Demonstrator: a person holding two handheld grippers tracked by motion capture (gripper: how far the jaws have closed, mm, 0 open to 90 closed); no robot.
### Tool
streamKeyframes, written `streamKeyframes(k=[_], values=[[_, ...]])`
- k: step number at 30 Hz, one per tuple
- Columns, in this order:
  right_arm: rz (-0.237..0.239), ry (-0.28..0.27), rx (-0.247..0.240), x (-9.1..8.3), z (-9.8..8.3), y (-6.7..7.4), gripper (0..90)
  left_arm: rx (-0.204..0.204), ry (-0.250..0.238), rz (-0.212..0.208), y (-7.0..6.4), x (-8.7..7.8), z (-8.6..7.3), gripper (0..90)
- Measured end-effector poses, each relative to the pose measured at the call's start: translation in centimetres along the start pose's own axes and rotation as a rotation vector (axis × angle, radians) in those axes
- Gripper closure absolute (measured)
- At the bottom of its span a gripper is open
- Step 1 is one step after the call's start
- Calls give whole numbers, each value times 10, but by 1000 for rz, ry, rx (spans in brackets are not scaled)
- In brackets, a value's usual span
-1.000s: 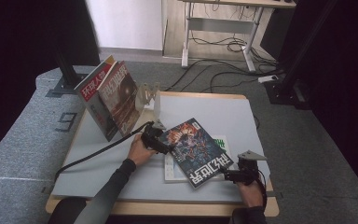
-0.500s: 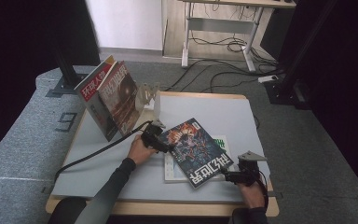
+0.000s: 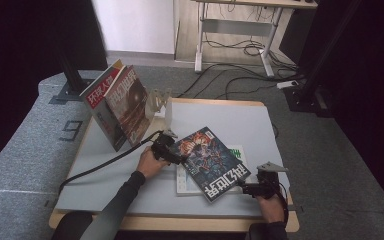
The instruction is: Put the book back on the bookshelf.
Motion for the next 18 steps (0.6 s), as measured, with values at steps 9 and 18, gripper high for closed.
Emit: streamKeyframes(k=[9, 18], values=[[-19, -5, 5, 0, 1, -3, 12, -4, 11, 10, -6, -4, -5, 40], [-48, -14, 22, 0, 2, -6, 13, -22, 3, 6, -12, -8, -16, 41]])
Point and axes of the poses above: each handheld gripper's, and its own axes: x roughly forward along the jaws, z roughly out of its top, y roughly to its left, the point moved 5 cm from there along x, roughly forward along the jaws, and after that the axes turned 8 degrees about y, right-handed, at the moved point
